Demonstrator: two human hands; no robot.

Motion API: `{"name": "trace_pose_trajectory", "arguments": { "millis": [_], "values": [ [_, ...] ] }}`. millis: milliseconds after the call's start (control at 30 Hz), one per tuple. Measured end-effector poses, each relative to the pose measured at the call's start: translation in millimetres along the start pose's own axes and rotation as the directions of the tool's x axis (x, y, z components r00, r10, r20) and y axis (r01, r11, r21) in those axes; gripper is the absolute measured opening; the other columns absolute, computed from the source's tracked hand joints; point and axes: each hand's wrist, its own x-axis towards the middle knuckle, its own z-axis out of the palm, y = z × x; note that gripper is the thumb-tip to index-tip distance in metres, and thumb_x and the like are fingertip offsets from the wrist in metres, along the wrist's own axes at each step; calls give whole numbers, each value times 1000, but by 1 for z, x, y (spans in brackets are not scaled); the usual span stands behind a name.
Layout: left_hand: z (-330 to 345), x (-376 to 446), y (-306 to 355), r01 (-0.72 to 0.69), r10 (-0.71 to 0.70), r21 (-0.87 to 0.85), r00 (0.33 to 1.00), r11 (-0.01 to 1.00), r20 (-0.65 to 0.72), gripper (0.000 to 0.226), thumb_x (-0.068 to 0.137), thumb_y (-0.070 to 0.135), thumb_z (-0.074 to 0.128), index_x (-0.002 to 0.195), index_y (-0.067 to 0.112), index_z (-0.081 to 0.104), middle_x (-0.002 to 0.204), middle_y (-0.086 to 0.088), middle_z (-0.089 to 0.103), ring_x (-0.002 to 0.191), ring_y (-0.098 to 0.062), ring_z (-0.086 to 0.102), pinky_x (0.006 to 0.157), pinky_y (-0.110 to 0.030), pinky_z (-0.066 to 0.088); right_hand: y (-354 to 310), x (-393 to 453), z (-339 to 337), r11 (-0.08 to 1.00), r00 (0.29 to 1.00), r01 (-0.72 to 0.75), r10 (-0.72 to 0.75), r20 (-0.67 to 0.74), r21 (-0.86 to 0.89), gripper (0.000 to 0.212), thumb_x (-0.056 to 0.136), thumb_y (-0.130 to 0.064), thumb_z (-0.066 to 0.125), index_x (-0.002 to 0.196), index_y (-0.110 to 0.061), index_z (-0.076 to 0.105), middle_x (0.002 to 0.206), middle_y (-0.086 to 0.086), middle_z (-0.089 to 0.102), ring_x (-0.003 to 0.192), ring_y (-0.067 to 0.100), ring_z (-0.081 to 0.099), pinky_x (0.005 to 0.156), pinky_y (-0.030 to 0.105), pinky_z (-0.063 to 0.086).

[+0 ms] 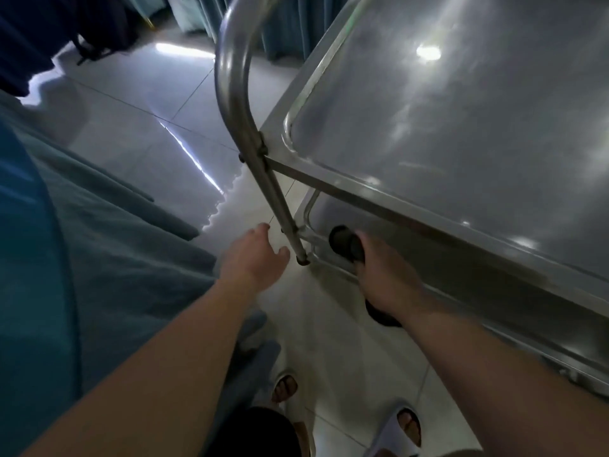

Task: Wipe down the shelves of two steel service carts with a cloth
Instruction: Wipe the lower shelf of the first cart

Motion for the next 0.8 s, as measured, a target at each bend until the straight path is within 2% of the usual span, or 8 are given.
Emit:
{"name": "trace_pose_trajectory", "arguments": {
  "millis": [167, 267, 367, 433, 500, 567, 633, 800],
  "values": [
    [13, 50, -3, -148, 97, -280, 977, 949, -188, 60, 95, 63, 66, 145, 32, 53, 142, 5, 61, 128, -20, 59, 102, -47, 55, -16, 79, 0, 988, 973, 108, -127, -192, -107, 47, 105, -22, 55, 151, -24, 46, 146, 10, 59, 132, 36, 58, 104, 48, 51],
    [25, 67, 1, -282, 113, -564, 942, 776, -315, 35, 93, 64, 65, 120, 45, 58, 120, 15, 64, 111, -7, 62, 87, -29, 52, -28, 123, 8, 978, 967, 73, -117, -226, -195, 36, 106, -23, 53, 142, -21, 56, 135, 12, 65, 122, 37, 63, 96, 44, 50],
    [38, 82, 14, -383, 99, -727, 910, 569, -402, 31, 92, 51, 69, 116, 31, 67, 107, 4, 70, 103, -12, 68, 90, -31, 57, -35, 161, 24, 978, 944, 132, -173, -280, -160, 46, 104, -19, 49, 150, -24, 46, 146, 9, 56, 133, 34, 55, 108, 52, 48],
    [45, 92, 20, -456, 101, -756, 879, 471, -467, 19, 97, 37, 69, 99, 18, 74, 95, -9, 74, 94, -20, 72, 89, -36, 60, -36, 182, 40, 972, 931, 196, -226, -286, -129, 46, 100, -16, 54, 145, -22, 48, 141, 7, 56, 129, 31, 55, 106, 49, 48],
    [53, 102, 21, -513, 101, -763, 849, 394, -518, 33, 94, 40, 68, 82, 9, 72, 81, -14, 72, 78, -19, 72, 77, -29, 61, -36, 197, 61, 951, 936, 281, -301, -182, -128, 39, 101, -28, 56, 140, -25, 53, 138, 6, 58, 129, 30, 55, 108, 49, 47],
    [61, 107, 24, -501, 29, -772, 845, 391, -533, 44, 83, 54, 67, 74, 12, 65, 67, -9, 65, 64, -16, 67, 62, -25, 59, -34, 210, 84, 903, 919, 377, -392, -39, -204, 47, 109, -40, 41, 153, -27, 47, 161, 6, 44, 152, 31, 34, 124, 52, 28],
    [68, 113, 26, -496, -48, -771, 828, 399, -558, 45, 78, 60, 64, 74, 15, 60, 64, -7, 57, 59, -19, 61, 58, -31, 57, -29, 217, 97, 858, 898, 422, -441, 1, -293, 51, 113, -31, 24, 162, -24, 36, 173, 2, 24, 162, 27, 8, 130, 51, 9],
    [71, 111, 30, -513, -78, -782, 817, 354, -572, 32, 81, 53, 65, 69, 25, 56, 66, -9, 53, 60, -25, 54, 60, -43, 53, 3, 175, 107, 872, 878, 470, -478, -33, -133, 53, 115, -37, 21, 165, -24, 30, 173, -5, 23, 161, 15, 11, 130, 34, 4]
  ]
}}
